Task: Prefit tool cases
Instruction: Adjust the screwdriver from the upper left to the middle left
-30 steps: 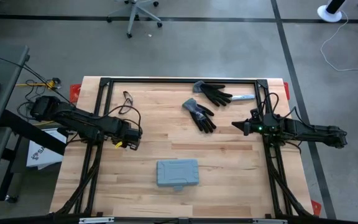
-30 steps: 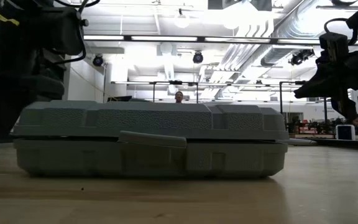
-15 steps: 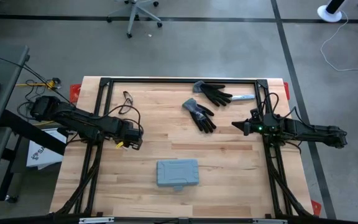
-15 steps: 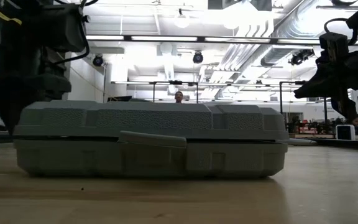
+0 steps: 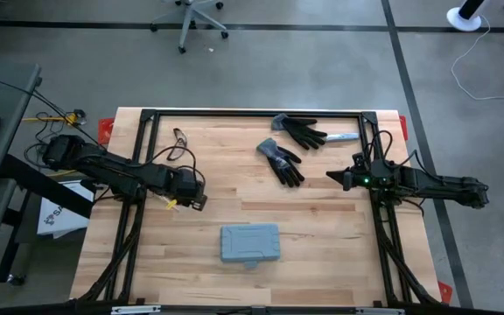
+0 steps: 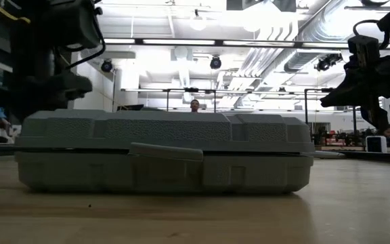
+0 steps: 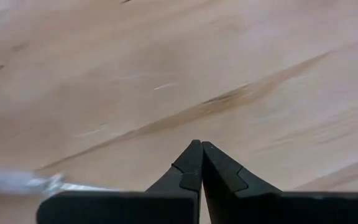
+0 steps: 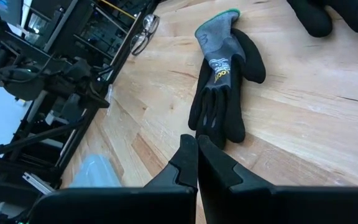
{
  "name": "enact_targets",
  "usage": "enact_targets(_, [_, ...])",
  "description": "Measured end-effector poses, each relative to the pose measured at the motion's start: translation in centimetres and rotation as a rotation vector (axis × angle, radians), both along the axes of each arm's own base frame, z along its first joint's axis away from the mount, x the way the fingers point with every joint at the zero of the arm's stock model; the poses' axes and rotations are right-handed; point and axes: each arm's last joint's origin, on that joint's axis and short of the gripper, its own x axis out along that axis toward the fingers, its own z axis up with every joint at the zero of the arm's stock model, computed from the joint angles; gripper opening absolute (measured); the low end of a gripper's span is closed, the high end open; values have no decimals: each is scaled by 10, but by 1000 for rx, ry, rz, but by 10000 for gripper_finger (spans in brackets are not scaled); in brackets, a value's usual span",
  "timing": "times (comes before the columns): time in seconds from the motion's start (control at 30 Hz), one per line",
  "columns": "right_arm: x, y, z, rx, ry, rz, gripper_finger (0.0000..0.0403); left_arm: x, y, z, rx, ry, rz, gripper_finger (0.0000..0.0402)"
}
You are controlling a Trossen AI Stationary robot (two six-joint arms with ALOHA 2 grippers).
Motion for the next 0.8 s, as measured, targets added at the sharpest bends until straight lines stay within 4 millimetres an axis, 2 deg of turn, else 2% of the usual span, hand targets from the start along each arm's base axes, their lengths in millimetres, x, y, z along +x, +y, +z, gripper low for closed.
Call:
enact_targets(0.2, [0,0,0,1,0,2,0,6,-1,1,-1,-65,-27,0])
enact_targets(0.53, [0,0,0,1,0,2,0,6,-1,1,1,-65,-36,0])
enact_targets(0.8, [0,-1,0,-8,-2,-52,0,8,16,1,9,-66,21,0])
